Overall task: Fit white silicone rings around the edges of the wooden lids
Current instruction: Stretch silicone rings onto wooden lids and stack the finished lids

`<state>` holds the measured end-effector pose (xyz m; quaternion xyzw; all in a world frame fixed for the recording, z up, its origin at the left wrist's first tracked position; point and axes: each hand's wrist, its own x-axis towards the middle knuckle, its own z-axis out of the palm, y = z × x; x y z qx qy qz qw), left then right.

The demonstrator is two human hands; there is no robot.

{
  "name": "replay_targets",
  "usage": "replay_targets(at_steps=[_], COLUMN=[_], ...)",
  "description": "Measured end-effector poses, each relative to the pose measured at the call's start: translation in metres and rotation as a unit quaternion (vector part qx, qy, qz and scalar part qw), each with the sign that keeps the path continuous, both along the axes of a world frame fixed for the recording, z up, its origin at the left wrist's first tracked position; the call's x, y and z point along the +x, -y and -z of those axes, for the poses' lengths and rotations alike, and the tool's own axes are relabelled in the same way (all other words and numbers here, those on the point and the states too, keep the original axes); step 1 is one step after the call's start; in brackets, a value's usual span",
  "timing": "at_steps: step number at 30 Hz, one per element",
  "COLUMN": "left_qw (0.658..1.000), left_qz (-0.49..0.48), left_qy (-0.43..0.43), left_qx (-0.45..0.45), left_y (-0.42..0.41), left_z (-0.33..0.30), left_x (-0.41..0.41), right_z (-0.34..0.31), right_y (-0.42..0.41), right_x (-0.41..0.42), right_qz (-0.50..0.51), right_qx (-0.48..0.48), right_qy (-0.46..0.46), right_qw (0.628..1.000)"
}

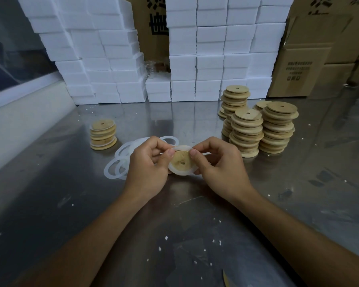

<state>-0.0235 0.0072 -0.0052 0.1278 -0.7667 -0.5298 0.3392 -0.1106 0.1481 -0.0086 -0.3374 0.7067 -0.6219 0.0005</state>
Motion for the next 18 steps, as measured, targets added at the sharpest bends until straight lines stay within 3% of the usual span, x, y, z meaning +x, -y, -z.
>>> replay_targets(at_steps=[6,10,18], left_qw=[1.0,0.997,0.996], left_qz=[-0.002,-0.005,0.0], left_qy=[-0.023,-0.051,-0.034], left_qx=[-0.018,-0.052,-0.083], left_y=[0.004,0.0038,0.0082], left_z=[-0.0011,-0.0023,-0.0023], left_x=[-0.0002,0.0001,0.0017], right_z=[0.0007,0.0013,0.0002], right_y=[-0.0007,-0.0019,-0.0044], right_x=[0.0001,-0.0002,-0.0042], right_qz=[-0.006,0.006,0.009], right_qx=[0.002,0.003,0.034], right_qy=[0.014,-0.032,-0.056], right_qw=[1.0,0.999,0.998])
